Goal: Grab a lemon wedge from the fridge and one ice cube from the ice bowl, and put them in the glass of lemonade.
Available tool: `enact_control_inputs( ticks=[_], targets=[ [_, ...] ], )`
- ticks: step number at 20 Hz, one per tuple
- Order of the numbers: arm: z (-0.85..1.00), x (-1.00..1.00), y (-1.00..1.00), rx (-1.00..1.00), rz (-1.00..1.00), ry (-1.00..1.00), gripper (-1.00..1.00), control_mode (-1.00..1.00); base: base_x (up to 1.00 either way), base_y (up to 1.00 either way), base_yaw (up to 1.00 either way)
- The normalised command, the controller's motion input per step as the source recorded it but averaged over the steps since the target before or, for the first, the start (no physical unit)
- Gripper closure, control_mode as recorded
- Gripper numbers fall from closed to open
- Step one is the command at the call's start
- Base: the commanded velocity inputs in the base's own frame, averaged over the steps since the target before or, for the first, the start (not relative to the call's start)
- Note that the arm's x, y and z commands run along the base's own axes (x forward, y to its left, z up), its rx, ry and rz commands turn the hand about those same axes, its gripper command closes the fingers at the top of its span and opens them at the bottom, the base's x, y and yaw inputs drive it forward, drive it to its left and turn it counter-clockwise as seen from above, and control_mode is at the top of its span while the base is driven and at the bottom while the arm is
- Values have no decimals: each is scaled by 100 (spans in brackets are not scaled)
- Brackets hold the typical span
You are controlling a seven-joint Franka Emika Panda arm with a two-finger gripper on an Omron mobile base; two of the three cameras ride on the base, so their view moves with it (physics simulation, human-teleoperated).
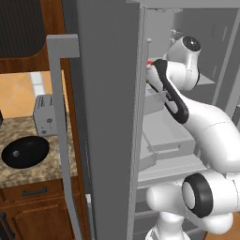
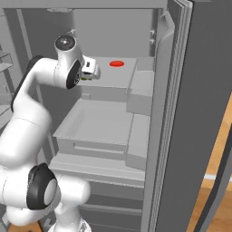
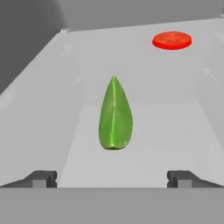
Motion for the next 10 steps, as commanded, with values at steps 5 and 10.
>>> enact_control_inputs(
  ticks=[5,10],
  targets=[
    [-9,39,0,0,0,7,-100,-100,0,0,0],
    [-12,43,0,0,0,7,-100,-100,0,0,0]
  ],
)
